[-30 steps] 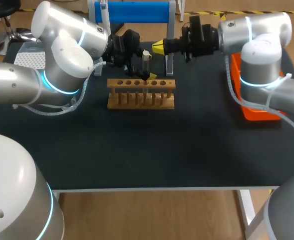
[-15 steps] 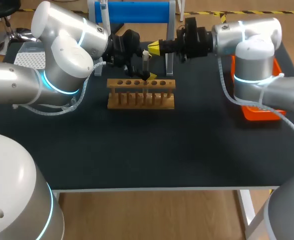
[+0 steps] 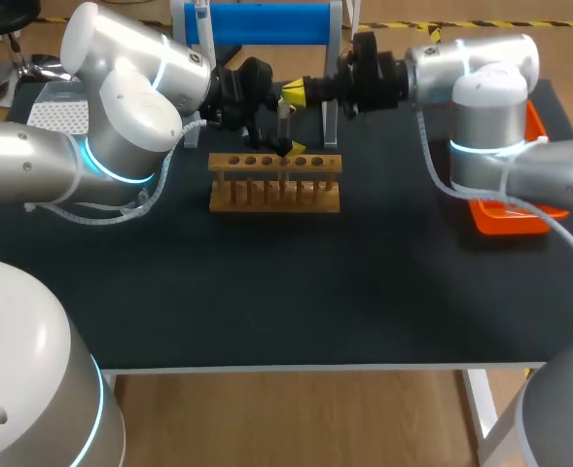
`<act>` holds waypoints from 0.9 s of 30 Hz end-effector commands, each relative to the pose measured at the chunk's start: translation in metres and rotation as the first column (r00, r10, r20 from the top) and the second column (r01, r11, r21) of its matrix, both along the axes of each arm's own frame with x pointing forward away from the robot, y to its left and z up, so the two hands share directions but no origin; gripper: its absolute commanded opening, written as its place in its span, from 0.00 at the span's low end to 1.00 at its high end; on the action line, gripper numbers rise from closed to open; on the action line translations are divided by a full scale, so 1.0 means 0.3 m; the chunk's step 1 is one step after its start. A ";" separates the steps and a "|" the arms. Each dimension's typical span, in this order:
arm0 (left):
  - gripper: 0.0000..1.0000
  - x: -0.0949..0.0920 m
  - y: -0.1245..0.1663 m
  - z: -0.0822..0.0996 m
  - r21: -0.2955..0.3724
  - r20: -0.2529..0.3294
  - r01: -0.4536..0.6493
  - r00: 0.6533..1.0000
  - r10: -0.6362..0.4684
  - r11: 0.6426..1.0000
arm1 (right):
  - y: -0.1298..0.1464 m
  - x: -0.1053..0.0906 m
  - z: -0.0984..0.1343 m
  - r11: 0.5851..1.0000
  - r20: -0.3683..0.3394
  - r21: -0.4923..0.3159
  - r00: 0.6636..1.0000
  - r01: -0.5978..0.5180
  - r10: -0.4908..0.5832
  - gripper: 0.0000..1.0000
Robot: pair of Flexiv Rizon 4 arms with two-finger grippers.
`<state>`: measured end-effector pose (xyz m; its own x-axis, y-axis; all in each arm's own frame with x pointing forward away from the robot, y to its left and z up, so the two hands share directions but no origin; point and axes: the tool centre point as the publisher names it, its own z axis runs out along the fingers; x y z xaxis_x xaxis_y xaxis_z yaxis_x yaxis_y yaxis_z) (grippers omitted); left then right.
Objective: Invert the test tube, pick up the pipette, mount the tip to pipette, aspirate from beaker and dispense into the tube, eject the tip, return the pipette, and cap with the stopper.
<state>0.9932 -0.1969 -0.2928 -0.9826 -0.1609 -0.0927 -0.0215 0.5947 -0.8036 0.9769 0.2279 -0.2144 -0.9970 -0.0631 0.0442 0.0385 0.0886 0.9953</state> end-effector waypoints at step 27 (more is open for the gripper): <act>1.00 0.003 -0.002 0.000 0.002 -0.003 0.001 1.000 -0.001 1.000 | -0.007 0.026 0.019 0.999 0.018 0.037 1.000 -0.001 0.001 0.00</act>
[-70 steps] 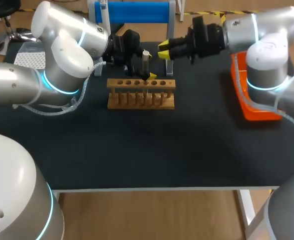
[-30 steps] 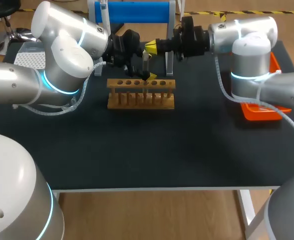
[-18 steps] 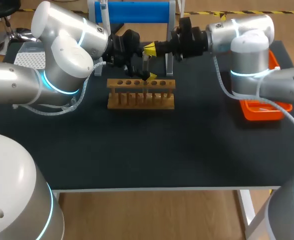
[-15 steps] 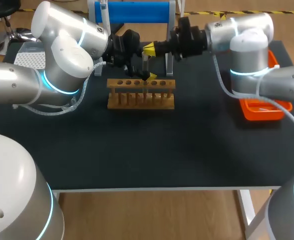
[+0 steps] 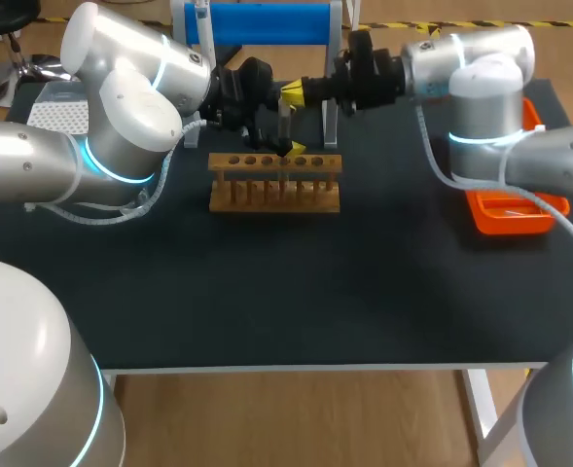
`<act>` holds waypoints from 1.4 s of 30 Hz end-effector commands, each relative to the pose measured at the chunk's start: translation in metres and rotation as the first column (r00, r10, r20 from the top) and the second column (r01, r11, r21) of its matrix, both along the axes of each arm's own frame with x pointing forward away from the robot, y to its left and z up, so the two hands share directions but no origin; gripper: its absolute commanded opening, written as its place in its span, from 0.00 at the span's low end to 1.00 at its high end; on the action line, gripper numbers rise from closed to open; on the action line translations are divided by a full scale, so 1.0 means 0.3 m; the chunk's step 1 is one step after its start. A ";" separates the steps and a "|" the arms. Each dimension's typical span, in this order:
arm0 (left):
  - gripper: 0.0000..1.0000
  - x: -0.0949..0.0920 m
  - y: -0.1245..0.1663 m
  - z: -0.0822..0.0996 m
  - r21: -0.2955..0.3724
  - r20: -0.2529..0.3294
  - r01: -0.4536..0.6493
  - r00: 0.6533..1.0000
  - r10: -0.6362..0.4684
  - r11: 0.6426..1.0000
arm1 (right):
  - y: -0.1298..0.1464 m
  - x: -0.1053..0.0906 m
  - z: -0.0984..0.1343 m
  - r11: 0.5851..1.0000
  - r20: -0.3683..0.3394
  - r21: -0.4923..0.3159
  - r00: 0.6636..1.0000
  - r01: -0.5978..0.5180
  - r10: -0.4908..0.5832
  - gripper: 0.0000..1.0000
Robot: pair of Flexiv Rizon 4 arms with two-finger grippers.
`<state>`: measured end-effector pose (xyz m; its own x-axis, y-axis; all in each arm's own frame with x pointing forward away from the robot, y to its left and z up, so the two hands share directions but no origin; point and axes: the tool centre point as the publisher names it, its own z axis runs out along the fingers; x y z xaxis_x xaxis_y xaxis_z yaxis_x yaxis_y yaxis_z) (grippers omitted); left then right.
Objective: Invert the test tube, pick up the pipette, mount the tip to pipette, aspirate from beaker and dispense into the tube, eject the tip, return the pipette, and cap with the stopper.
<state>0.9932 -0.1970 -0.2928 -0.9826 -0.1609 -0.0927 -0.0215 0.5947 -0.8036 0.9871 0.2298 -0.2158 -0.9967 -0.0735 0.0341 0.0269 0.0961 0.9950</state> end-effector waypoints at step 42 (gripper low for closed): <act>1.00 0.003 -0.002 0.000 0.002 -0.003 0.001 1.000 -0.001 1.000 | -0.352 -0.039 0.028 0.906 0.156 -0.260 0.941 0.332 -0.300 1.00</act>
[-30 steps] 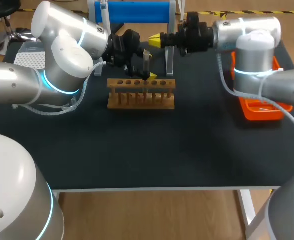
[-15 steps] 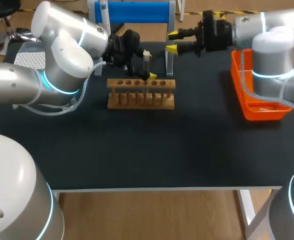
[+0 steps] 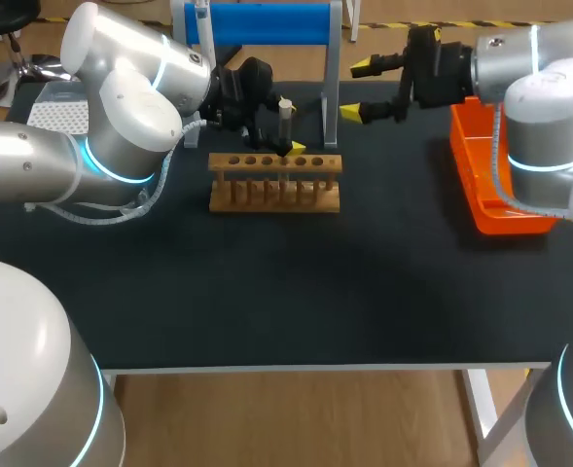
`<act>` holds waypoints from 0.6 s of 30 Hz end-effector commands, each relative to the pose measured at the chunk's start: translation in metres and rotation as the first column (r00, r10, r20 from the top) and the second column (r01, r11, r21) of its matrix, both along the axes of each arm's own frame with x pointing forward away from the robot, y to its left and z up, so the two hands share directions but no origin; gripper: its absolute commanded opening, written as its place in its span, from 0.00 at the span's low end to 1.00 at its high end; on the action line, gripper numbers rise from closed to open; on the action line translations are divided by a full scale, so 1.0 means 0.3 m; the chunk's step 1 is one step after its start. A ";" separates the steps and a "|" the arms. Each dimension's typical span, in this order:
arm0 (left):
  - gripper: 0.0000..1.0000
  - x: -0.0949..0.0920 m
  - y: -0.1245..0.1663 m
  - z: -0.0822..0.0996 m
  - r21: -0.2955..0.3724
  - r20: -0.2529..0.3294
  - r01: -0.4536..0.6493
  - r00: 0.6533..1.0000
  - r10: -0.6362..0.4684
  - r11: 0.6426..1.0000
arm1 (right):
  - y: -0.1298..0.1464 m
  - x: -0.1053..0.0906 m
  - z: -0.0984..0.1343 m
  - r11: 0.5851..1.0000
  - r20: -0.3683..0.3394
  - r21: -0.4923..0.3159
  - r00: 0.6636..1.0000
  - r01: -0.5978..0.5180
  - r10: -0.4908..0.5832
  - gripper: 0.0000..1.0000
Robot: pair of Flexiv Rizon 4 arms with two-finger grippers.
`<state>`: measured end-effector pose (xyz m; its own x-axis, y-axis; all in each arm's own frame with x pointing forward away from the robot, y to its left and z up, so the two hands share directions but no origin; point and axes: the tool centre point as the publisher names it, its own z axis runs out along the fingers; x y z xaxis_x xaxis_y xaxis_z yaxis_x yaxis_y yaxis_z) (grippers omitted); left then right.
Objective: Invert the test tube, pick up the pipette, mount the tip to pipette, aspirate from beaker and dispense into the tube, eject the tip, return the pipette, and cap with the stopper.
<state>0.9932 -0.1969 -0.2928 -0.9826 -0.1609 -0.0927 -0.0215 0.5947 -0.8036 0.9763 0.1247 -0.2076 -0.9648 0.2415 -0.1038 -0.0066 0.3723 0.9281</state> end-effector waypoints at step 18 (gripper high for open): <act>1.00 0.000 0.034 0.001 0.027 -0.001 -0.037 0.999 0.037 0.999 | -0.002 -0.003 0.001 1.000 0.000 -0.002 1.000 0.002 -0.002 1.00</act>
<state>0.9966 -0.1893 -0.2950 -0.9782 -0.1849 -0.0943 -0.0388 0.6094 -0.7919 0.9759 0.1252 -0.2078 -0.9640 0.2444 -0.1047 -0.0062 0.3730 0.9278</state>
